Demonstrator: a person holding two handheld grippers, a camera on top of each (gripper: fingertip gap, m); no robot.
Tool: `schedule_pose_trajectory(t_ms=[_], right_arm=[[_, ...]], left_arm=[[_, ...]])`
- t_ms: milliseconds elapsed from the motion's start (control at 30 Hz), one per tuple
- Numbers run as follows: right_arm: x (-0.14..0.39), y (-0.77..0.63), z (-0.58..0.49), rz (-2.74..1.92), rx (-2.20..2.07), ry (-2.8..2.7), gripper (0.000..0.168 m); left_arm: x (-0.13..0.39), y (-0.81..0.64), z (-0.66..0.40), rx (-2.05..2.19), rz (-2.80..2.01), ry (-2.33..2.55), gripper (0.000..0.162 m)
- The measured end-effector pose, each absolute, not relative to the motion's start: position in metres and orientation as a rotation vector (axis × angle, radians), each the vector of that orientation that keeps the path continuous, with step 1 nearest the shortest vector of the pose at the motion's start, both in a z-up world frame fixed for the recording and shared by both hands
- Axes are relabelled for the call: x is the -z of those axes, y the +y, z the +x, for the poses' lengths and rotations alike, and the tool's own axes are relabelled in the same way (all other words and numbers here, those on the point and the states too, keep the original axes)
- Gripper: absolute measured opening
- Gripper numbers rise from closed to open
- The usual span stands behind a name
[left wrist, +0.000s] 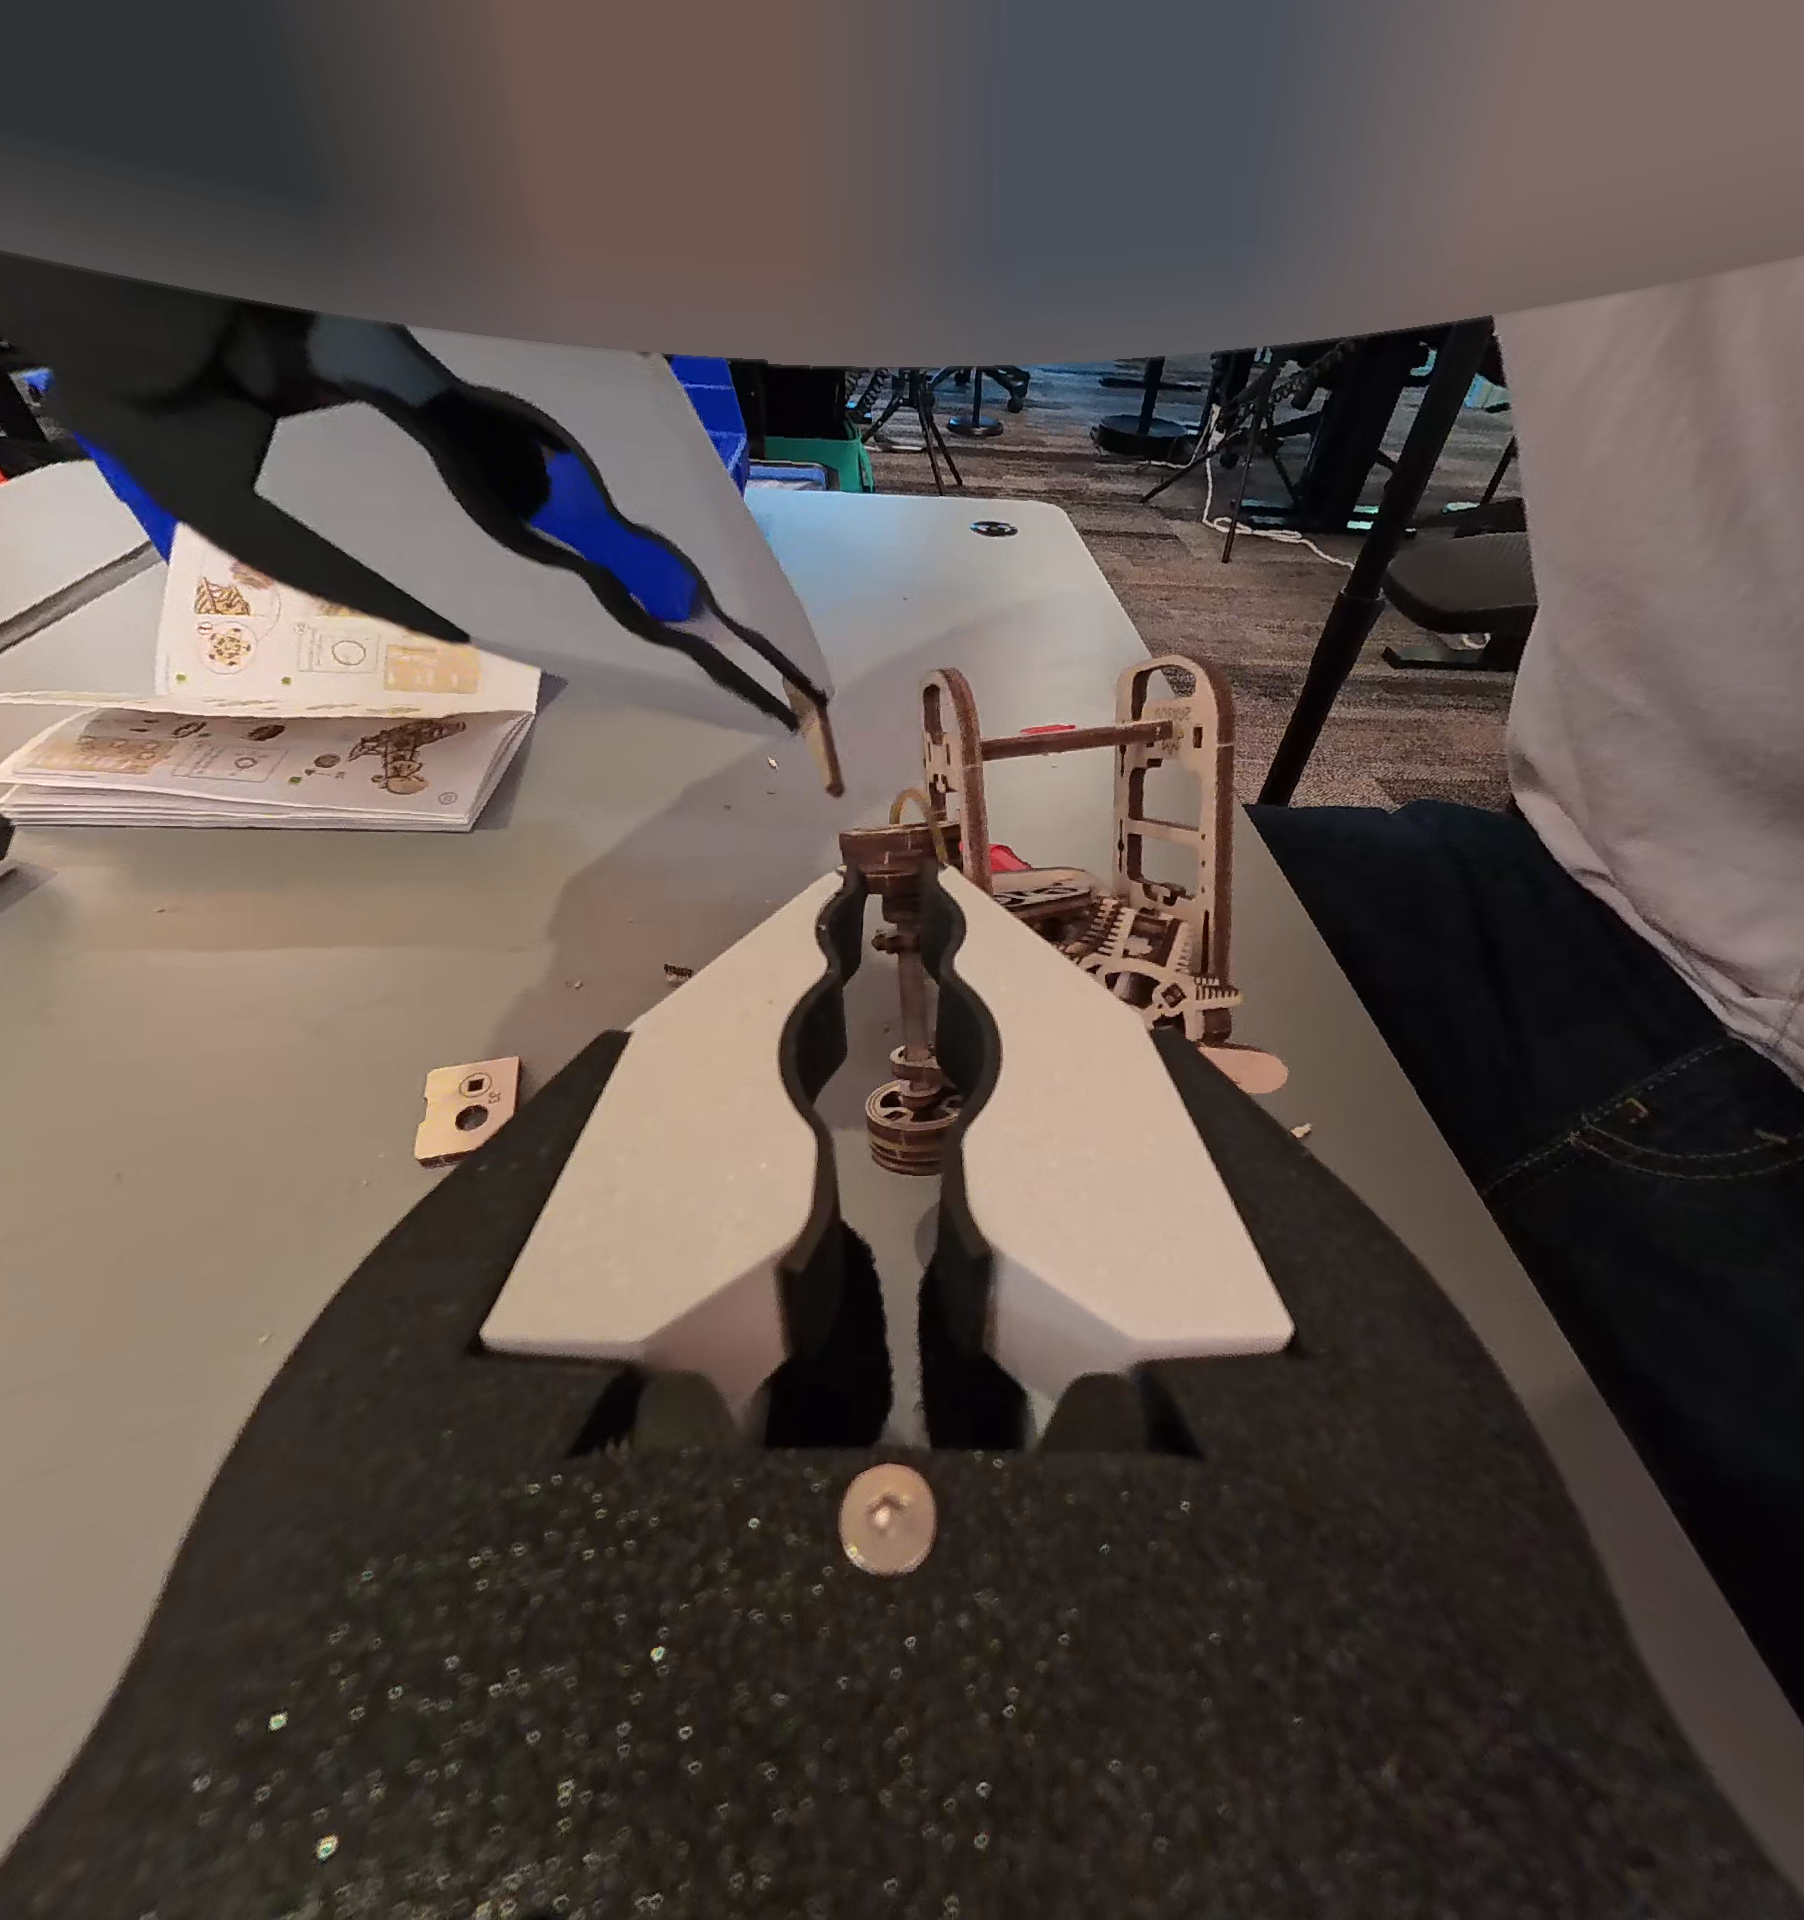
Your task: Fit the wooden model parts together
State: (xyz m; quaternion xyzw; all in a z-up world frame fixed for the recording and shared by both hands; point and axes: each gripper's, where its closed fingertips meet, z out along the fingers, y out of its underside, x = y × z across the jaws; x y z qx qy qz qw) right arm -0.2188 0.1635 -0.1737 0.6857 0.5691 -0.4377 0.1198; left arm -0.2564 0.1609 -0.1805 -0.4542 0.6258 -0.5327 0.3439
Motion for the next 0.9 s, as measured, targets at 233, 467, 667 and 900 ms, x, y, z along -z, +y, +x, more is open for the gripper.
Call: schedule_pose_trajectory(t_ms=[233, 467, 667, 900], right_arm=[[0.175, 0.160, -0.217, 2.030, 1.264, 1.685, 0.004], [0.174, 0.141, -0.214, 1.903, 1.223, 1.713, 0.004], [0.178, 0.141, -0.224, 1.880, 1.226, 1.749, 0.004], [0.175, 0.157, -0.227, 1.978, 1.234, 1.758, 0.004]], left_arm=[[0.182, 0.170, -0.258, 1.363, -1.214, 1.610, 0.010], [0.174, 0.171, -0.259, 1.436, -1.215, 1.566, 0.010], [0.178, 0.163, -0.258, 1.441, -1.200, 1.607, 0.010], [0.178, 0.159, -0.259, 1.466, -1.199, 1.616, 0.011]])
